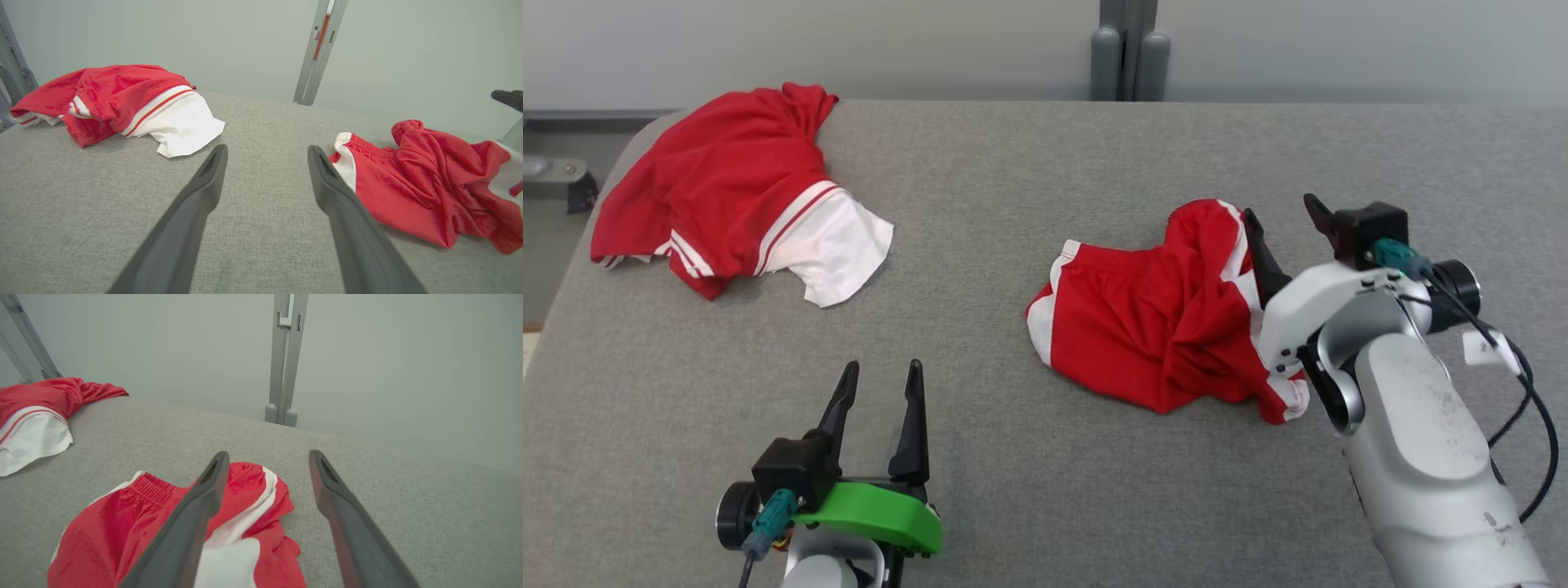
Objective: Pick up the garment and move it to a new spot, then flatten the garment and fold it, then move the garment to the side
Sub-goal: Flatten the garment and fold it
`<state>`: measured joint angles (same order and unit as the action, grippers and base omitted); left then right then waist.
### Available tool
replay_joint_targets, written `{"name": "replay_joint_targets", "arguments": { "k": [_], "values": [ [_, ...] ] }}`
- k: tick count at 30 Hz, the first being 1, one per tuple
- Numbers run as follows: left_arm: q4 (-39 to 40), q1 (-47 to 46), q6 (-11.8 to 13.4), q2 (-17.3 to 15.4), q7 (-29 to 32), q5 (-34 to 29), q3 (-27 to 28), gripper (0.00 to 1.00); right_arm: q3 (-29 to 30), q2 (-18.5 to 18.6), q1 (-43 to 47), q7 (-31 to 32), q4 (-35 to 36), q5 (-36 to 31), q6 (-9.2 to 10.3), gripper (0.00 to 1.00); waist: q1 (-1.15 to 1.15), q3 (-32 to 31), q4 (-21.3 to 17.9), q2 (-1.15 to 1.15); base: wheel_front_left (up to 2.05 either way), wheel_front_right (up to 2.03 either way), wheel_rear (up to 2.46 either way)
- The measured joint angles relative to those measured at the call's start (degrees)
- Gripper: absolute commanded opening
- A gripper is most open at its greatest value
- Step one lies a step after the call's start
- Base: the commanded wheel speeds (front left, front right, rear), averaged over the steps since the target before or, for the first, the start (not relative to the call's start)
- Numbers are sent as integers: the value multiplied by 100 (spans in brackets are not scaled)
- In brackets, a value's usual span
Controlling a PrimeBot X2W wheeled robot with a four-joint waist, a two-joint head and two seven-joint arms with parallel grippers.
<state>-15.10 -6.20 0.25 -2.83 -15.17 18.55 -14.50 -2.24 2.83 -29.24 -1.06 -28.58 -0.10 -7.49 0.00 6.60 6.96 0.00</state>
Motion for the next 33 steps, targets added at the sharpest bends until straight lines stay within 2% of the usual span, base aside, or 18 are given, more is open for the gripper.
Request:
{"name": "replay_joint_targets", "arguments": {
  "k": [6,13,14,15,16,17,19,20,27,33],
  "values": [
    [35,-88,35,-1,1,81,-92,100,-202,147,-924,1338,-1230,-51,0,100,0,205,373,0,0,0,0],
    [67,-121,80,-1,1,132,-120,100,-343,221,-1426,2124,-2003,-115,0,100,0,386,727,0,0,0,0],
    [70,-121,87,-1,1,149,-120,100,-344,250,-1458,2178,-2068,-121,0,93,0,403,759,0,0,0,0],
    [74,-121,94,-1,1,149,-119,100,-342,266,-1482,2193,-2113,-123,0,63,0,416,781,0,0,0,0],
    [78,-121,99,-1,1,149,-114,100,-342,267,-1493,2193,-2137,-124,0,47,0,425,791,0,0,0,0],
    [82,-121,103,-1,1,149,-107,100,-345,260,-1502,2179,-2158,-147,0,42,0,428,789,0,0,0,0],
    [88,-121,105,-1,0,149,-89,100,-377,260,-1518,2084,-2178,-182,0,17,0,418,762,0,0,0,0],
    [92,-121,108,-1,1,148,-85,100,-383,257,-1532,2040,-2180,-182,0,0,0,412,745,0,0,0,0],
    [107,-121,102,0,1,102,-58,100,-747,142,-1584,1396,-1892,-43,0,0,0,356,562,0,0,0,0],
    [110,-113,96,0,1,67,-24,100,-1838,36,-1294,1013,-1120,563,0,0,0,259,425,0,0,0,0]
  ]
}}
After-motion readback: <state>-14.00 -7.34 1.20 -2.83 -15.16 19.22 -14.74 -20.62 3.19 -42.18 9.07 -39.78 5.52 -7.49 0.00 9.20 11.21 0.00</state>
